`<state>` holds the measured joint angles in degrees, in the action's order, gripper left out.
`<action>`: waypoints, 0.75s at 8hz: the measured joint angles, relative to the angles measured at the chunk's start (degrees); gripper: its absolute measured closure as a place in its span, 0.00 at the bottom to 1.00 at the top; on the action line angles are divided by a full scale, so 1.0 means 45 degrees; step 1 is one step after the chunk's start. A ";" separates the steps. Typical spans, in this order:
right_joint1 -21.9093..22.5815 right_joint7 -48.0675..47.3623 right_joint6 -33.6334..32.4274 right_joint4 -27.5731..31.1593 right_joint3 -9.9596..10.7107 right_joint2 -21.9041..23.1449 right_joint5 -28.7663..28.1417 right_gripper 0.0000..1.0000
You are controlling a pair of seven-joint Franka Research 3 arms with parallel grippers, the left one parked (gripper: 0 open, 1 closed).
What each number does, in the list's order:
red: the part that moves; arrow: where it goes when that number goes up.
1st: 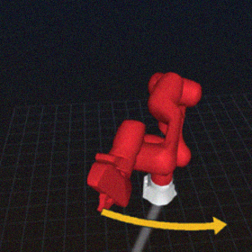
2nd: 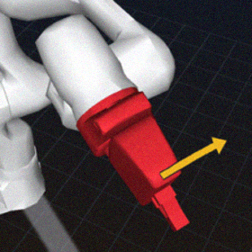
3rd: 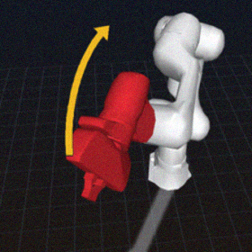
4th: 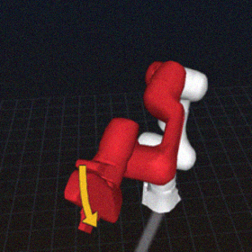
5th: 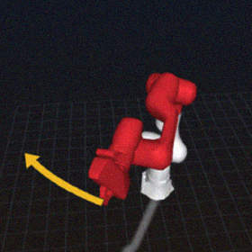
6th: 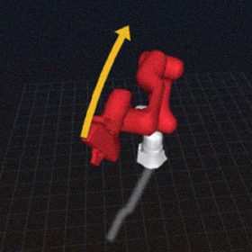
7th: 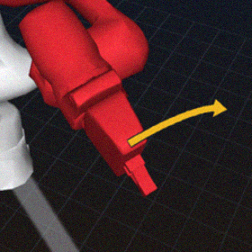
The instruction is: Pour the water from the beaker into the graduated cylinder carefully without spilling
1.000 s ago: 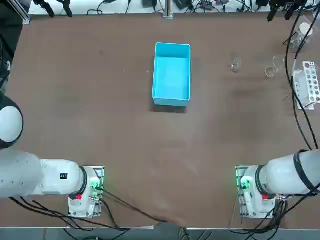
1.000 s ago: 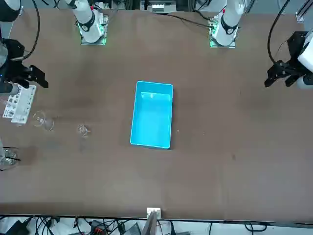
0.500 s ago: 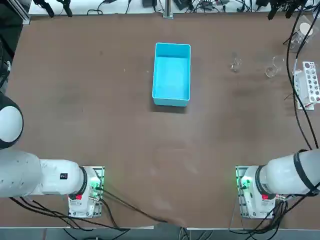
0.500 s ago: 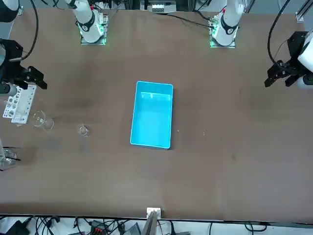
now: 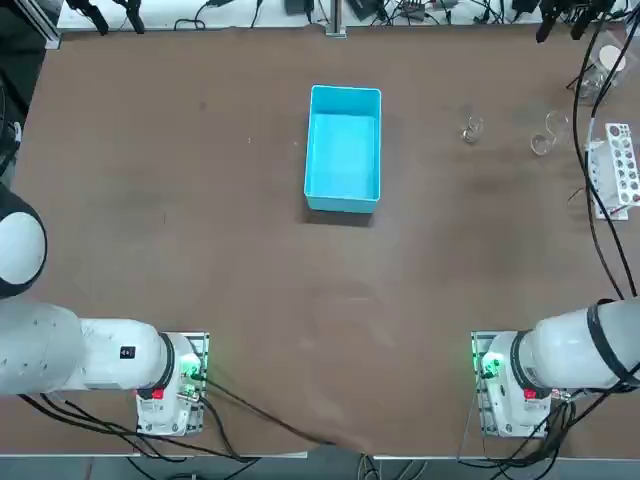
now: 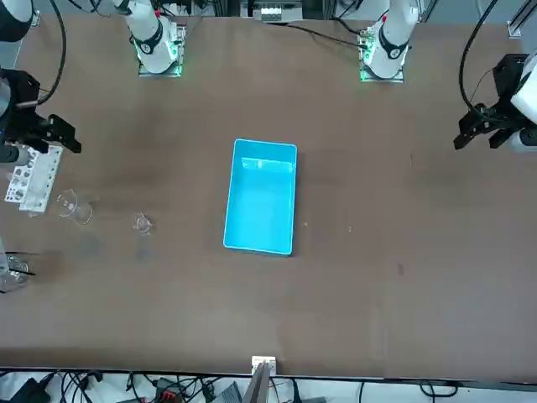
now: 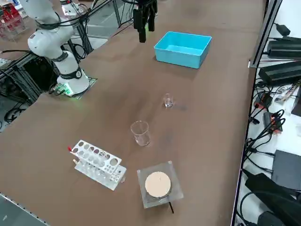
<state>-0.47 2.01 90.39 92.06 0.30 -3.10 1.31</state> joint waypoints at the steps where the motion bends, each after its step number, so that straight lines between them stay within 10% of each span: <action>1: -0.0044 -0.0018 -0.0303 -0.0003 0.0008 -0.0027 0.0010 0.00; 6: 0.0468 -0.3983 -0.1573 -0.0003 -0.0124 -0.0552 0.1543 0.00</action>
<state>1.64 -15.91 83.32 92.05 -0.26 -5.59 8.25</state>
